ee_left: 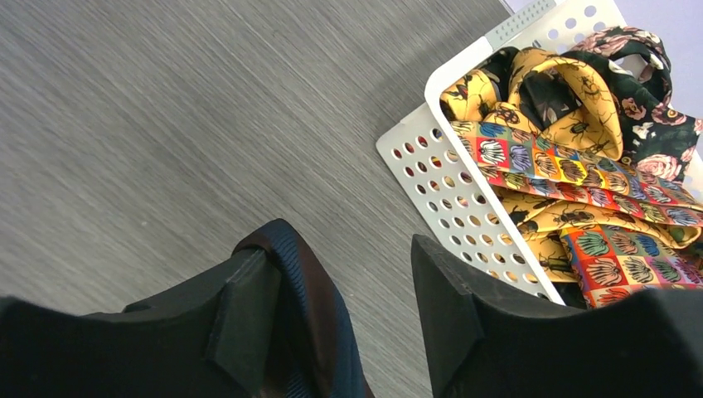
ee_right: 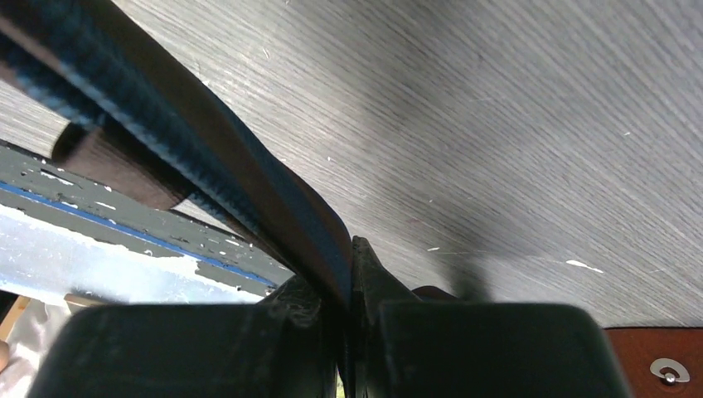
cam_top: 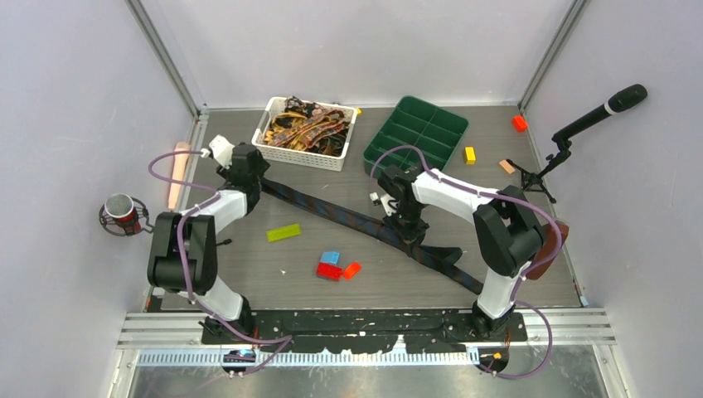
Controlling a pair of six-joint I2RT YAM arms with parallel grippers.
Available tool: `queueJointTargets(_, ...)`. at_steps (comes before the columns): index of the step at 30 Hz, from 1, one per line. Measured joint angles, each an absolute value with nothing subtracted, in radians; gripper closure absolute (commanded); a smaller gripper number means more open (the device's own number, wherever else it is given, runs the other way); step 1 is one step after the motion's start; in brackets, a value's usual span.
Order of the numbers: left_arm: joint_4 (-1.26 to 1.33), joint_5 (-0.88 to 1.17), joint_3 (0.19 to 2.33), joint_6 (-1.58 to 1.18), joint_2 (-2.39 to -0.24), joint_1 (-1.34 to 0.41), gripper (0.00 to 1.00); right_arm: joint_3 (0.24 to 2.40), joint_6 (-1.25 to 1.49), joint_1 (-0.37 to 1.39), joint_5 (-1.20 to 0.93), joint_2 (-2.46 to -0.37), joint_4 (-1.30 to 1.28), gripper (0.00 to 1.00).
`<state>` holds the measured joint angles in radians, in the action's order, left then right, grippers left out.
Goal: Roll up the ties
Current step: Place the tie at the center of the board.
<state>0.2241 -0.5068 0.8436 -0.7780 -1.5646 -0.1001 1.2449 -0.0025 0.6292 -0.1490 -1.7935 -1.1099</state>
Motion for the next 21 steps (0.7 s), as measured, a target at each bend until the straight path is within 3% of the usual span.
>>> queueJointTargets(7,0.421,-0.31,0.805,-0.81,-1.675,-0.044,0.35,1.245,-0.002,0.629,-0.131,-1.796,-1.096,0.82)
queueJointTargets(13,0.595,-0.131,0.773,-0.862,-1.782,0.012,0.14,1.245,-0.002,0.629,-0.11,-1.796,-1.096,0.7)
queueJointTargets(18,0.655,-0.074,0.755,-0.89,-1.795,0.046,0.01,1.245,-0.002,0.629,-0.102,-1.802,-1.097,0.53)
queueJointTargets(21,0.675,-0.059,0.755,-0.896,-1.795,0.052,0.0,1.245,-0.002,0.629,-0.095,-1.802,-1.097,0.48)
